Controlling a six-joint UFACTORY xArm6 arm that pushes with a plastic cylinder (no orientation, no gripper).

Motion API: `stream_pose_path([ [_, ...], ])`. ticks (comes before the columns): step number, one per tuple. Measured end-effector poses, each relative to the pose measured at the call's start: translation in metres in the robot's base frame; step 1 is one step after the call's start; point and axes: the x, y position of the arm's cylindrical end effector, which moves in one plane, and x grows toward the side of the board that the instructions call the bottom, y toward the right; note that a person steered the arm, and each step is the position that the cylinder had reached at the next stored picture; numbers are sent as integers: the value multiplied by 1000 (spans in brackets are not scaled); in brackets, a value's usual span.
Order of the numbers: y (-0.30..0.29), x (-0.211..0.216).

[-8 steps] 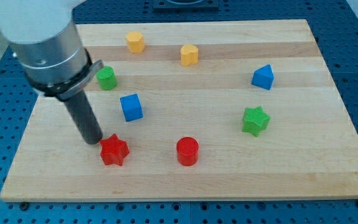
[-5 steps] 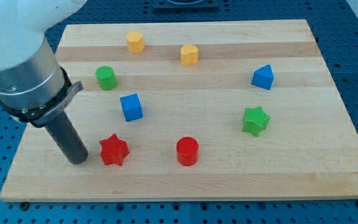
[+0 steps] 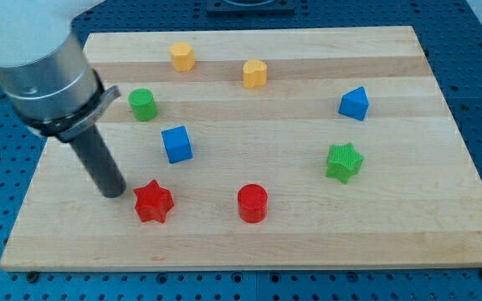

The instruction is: Move the red star slightly parallel to the left of the red circle

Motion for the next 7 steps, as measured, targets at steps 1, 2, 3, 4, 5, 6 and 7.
stream_pose_path([
  [1, 32, 0],
  [2, 55, 0],
  [3, 83, 0],
  [4, 72, 0],
  [5, 52, 0],
  [6, 22, 12],
  [7, -1, 33],
])
